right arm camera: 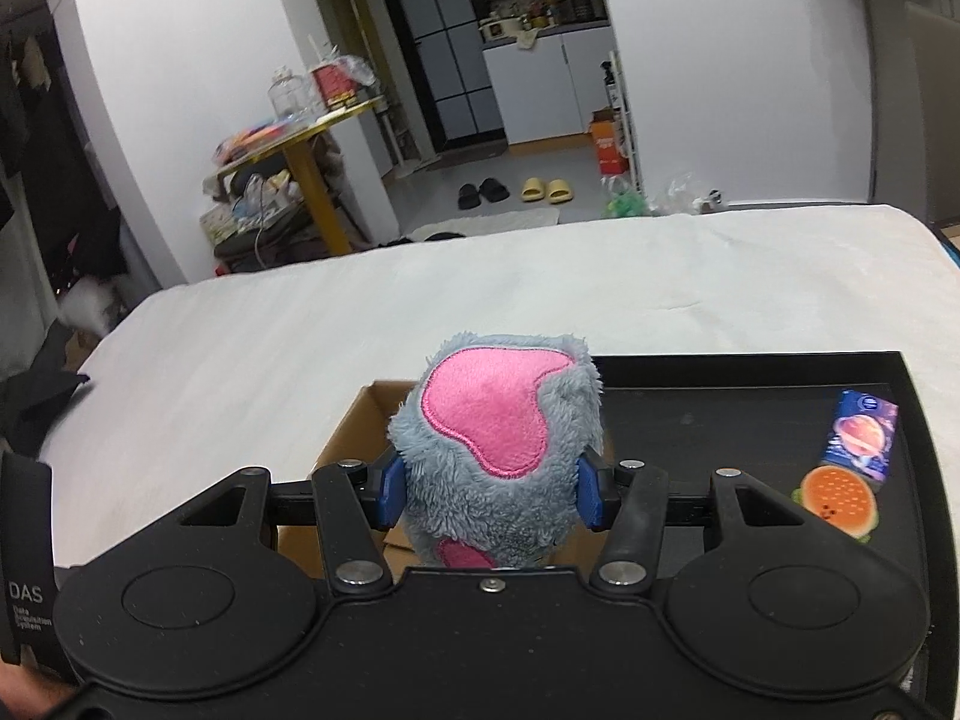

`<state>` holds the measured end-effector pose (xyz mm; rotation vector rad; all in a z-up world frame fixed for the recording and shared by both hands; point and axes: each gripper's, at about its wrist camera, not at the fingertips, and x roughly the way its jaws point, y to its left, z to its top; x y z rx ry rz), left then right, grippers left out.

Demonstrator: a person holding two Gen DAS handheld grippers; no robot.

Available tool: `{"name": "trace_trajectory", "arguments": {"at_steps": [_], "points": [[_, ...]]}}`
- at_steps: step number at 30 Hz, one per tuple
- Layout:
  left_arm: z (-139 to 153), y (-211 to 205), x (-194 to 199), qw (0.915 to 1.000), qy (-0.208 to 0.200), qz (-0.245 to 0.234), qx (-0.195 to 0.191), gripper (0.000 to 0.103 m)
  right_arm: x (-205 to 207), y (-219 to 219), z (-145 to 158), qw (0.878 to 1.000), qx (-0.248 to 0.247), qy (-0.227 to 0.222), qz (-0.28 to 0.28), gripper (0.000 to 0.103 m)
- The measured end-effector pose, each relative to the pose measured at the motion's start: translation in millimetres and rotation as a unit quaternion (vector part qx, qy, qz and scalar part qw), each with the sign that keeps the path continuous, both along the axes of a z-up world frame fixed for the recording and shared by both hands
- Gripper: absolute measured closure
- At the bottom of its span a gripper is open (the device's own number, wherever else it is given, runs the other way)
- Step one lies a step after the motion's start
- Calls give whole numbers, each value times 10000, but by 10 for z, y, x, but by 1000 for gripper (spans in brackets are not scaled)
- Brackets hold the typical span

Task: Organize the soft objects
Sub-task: 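Carry the grey plush over the box and release it with the right gripper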

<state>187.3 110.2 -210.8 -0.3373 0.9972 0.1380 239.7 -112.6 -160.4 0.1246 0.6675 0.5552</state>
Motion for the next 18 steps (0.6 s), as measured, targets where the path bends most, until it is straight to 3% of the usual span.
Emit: {"name": "trace_trajectory", "arguments": {"at_steps": [7, 13, 16, 18], "points": [[6, 85, 9, 9998, 65, 63, -157, 87, -12, 312, -33, 9992, -284, 33, 274, 51], [7, 90, 10, 9997, 104, -11, -207, 87, -16, 531, -18, 9954, -647, -237, 667, 50], [22, 102, 31, 9997, 122, 10, -233, 86, -25, 629, -4, 9917, -790, -545, 860, 40], [30, 105, 44, 9997, 123, -5, -234, 86, -41, 671, -8, 9881, -977, -691, 964, 24]]}}
